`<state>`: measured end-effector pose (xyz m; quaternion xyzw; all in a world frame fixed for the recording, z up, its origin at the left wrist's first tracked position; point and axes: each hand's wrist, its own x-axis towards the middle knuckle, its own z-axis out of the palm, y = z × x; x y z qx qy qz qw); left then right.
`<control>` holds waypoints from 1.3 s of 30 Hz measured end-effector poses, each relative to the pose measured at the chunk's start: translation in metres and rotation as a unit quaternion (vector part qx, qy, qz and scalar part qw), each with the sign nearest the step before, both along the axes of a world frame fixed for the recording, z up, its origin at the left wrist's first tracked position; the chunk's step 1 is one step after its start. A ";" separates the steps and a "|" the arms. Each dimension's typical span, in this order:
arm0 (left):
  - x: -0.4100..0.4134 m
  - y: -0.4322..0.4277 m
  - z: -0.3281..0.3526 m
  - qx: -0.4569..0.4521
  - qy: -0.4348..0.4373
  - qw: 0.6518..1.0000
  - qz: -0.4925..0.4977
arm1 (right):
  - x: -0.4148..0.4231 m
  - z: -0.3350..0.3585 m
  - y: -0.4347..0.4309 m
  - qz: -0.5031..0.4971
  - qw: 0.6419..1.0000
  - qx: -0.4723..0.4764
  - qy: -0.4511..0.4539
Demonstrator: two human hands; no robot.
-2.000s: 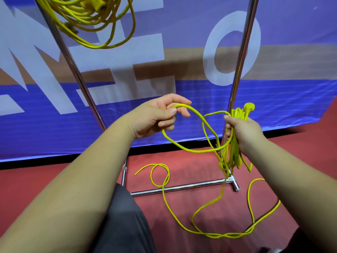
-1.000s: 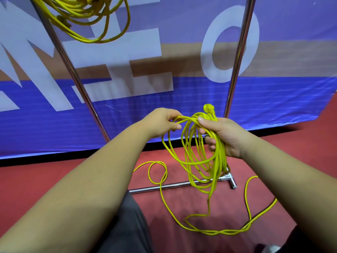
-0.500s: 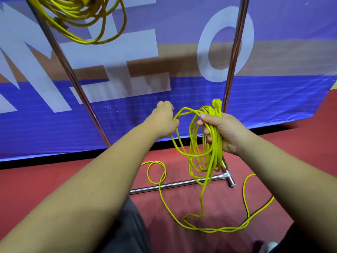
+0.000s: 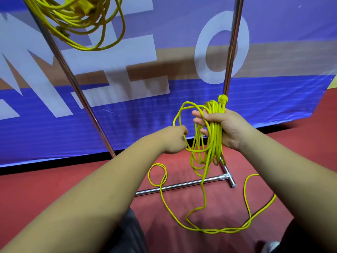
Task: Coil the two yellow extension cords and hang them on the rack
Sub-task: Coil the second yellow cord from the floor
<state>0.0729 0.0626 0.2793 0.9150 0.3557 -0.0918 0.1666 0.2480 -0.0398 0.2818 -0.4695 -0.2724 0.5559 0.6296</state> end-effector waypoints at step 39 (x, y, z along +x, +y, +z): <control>0.012 -0.036 -0.043 -0.323 -0.205 0.924 0.031 | 0.012 0.004 0.007 -0.099 0.992 -0.034 0.066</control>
